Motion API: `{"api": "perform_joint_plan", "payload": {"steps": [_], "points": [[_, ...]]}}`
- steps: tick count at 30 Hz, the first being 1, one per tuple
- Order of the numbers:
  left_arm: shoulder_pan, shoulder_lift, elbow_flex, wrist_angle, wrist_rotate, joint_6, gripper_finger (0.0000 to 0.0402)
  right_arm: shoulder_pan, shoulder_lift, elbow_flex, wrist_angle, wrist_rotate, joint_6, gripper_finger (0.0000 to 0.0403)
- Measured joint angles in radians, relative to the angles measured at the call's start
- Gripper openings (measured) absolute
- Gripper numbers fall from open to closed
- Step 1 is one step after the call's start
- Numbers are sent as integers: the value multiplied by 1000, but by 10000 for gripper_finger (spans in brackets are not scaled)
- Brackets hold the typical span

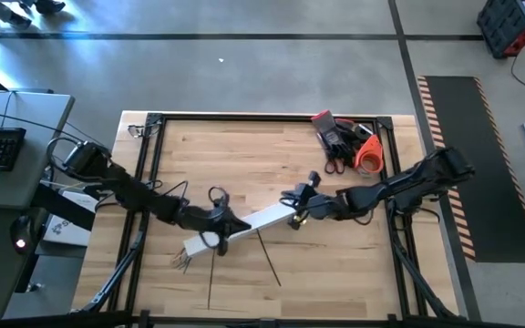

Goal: Ziptie cables
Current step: Close the cable duct

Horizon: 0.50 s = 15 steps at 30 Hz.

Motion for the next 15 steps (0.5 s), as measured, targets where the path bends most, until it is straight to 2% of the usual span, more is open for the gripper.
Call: {"api": "perform_joint_plan", "payload": {"steps": [7, 15], "points": [[146, 113, 58, 2, 97, 44, 0, 1, -5, -163, 39, 8, 146, 0], [260, 285, 201, 8, 236, 78, 0, 2, -4, -167, 146, -30, 88, 0]]}}
